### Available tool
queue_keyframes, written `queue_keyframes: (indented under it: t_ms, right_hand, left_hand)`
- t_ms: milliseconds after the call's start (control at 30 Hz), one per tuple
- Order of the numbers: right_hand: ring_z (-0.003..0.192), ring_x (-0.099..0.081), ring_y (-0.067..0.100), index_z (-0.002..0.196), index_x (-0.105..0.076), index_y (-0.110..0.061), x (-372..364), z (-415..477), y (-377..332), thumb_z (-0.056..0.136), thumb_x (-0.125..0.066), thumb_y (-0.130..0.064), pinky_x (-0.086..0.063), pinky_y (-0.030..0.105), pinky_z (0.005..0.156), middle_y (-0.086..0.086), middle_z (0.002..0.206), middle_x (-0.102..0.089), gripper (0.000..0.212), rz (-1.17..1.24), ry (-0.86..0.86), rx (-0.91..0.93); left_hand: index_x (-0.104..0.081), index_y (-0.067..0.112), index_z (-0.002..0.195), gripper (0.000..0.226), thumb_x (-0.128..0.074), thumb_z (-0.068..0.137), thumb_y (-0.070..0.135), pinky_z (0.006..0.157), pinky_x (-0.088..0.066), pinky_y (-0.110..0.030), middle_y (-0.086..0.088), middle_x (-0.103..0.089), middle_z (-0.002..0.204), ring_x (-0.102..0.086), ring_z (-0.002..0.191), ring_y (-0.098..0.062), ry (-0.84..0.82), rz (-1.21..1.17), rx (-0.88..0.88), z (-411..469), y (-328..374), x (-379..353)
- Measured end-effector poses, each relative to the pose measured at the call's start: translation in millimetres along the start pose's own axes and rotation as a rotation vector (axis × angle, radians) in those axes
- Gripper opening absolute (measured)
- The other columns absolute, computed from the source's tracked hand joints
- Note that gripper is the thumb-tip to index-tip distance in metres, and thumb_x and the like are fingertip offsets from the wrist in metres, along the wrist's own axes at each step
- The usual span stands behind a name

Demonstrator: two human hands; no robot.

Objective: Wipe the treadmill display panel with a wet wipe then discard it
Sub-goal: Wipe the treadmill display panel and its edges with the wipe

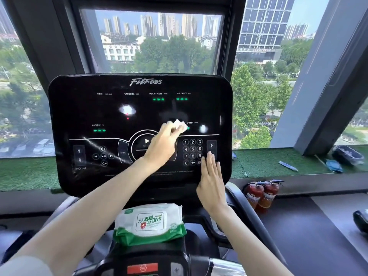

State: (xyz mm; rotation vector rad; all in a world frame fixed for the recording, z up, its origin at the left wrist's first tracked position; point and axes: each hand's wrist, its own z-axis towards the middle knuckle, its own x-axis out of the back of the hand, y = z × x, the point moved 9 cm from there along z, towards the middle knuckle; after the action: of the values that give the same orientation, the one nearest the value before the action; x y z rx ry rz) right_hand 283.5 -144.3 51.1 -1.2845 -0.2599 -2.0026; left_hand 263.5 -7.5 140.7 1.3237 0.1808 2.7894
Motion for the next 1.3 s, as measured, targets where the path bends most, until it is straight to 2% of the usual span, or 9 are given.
queue_keyframes:
  t_ms: [67, 167, 233, 400, 567, 767, 1033, 1133, 1300]
  right_hand:
    - [0.141, -0.016, 0.033, 0.139, -0.031, 0.007, -0.3, -1.0, 0.7, 0.063, -0.047, 0.011, -0.006, 0.042, 0.114, 0.026, 0.149, -0.021, 0.078, -0.007, -0.011, -0.003]
    - [0.138, -0.025, 0.035, 0.135, -0.039, 0.008, 1.1, -2.7, 1.5, 0.058, -0.053, 0.011, -0.014, 0.047, 0.111, 0.028, 0.145, -0.03, 0.078, -0.035, -0.017, -0.004]
    - [0.136, -0.029, 0.037, 0.132, -0.042, 0.009, 4.2, -3.7, 4.1, 0.056, -0.054, 0.012, -0.017, 0.048, 0.11, 0.028, 0.144, -0.033, 0.077, -0.027, -0.012, -0.009]
    - [0.136, -0.03, 0.036, 0.131, -0.043, 0.009, 4.6, -7.0, 10.2, 0.057, -0.056, 0.01, -0.019, 0.047, 0.11, 0.027, 0.143, -0.034, 0.076, -0.034, -0.031, -0.042]
    - [0.14, -0.021, 0.033, 0.136, -0.036, 0.009, 5.9, -9.8, 9.5, 0.061, -0.048, 0.013, -0.01, 0.043, 0.113, 0.025, 0.148, -0.027, 0.076, 0.004, -0.014, -0.032]
    - [0.143, -0.005, 0.03, 0.141, -0.025, 0.008, 11.7, -12.7, 15.8, 0.07, -0.04, 0.012, 0.004, 0.035, 0.113, 0.023, 0.152, -0.012, 0.073, 0.055, 0.002, -0.039]
    - [0.144, 0.0, 0.024, 0.143, -0.022, 0.003, 15.3, -16.8, 18.4, 0.074, -0.037, 0.012, 0.006, 0.032, 0.115, 0.019, 0.154, -0.007, 0.072, 0.102, 0.005, -0.023]
    - [0.144, -0.004, 0.024, 0.14, -0.032, 0.002, 25.5, -13.9, 25.9, 0.074, -0.039, 0.013, 0.004, 0.031, 0.116, 0.019, 0.154, -0.013, 0.068, 0.129, 0.033, -0.031]
    - [0.132, -0.037, 0.019, 0.131, -0.049, -0.008, 31.2, 5.3, 42.7, 0.078, -0.041, 0.01, -0.027, 0.027, 0.111, 0.008, 0.14, -0.046, 0.056, 0.51, -0.008, -0.237]
  left_hand:
    - [-0.051, 0.013, 0.129, 0.061, -0.053, 0.075, -0.014, 0.06, -0.053, -0.038, -0.01, -0.047, 0.106, -0.047, 0.091, -0.025, -0.008, -0.024, 0.039, -3.0, 10.9, -4.9]
    - [-0.048, 0.011, 0.126, 0.054, -0.051, 0.077, -0.012, 0.064, -0.052, -0.037, -0.006, -0.044, 0.113, -0.043, 0.094, -0.023, -0.388, 0.089, -0.51, -40.3, 65.1, -44.2]
    - [-0.05, 0.01, 0.123, 0.052, -0.055, 0.075, -0.011, 0.061, -0.052, -0.036, -0.007, -0.048, 0.105, -0.046, 0.088, -0.023, -0.402, 0.152, -0.634, -43.6, 65.0, -39.7]
    - [-0.055, 0.014, 0.126, 0.063, -0.055, 0.071, -0.017, 0.053, -0.047, -0.032, -0.01, -0.049, 0.099, -0.048, 0.086, -0.024, 0.072, -0.042, 0.066, 0.4, 10.8, -1.3]
    - [-0.049, 0.014, 0.127, 0.066, -0.055, 0.067, -0.013, 0.063, -0.052, -0.031, -0.003, -0.048, 0.104, -0.046, 0.092, -0.019, -0.349, 0.177, -0.576, -35.9, 67.1, -50.8]
    - [-0.052, 0.012, 0.13, 0.062, -0.053, 0.075, -0.017, 0.052, -0.044, -0.032, -0.01, -0.048, 0.1, -0.046, 0.088, -0.024, 0.099, -0.056, 0.083, 13.2, 12.0, -2.3]
    - [-0.051, 0.02, 0.128, 0.06, -0.048, 0.076, -0.011, 0.071, -0.043, -0.029, -0.002, -0.045, 0.103, -0.04, 0.095, -0.019, -0.474, 0.154, -0.47, -49.0, 76.8, -68.2]
    - [-0.06, 0.026, 0.121, 0.056, -0.048, 0.078, -0.008, 0.072, -0.037, -0.028, 0.001, -0.045, 0.098, -0.042, 0.096, -0.017, -0.641, 0.125, -0.384, -45.9, 58.0, -64.5]
    - [-0.067, 0.026, 0.111, 0.04, -0.049, 0.088, -0.002, 0.074, -0.037, -0.019, 0.005, -0.054, 0.093, -0.05, 0.083, -0.009, -0.389, -0.478, 0.151, -1.7, 25.9, -24.0]
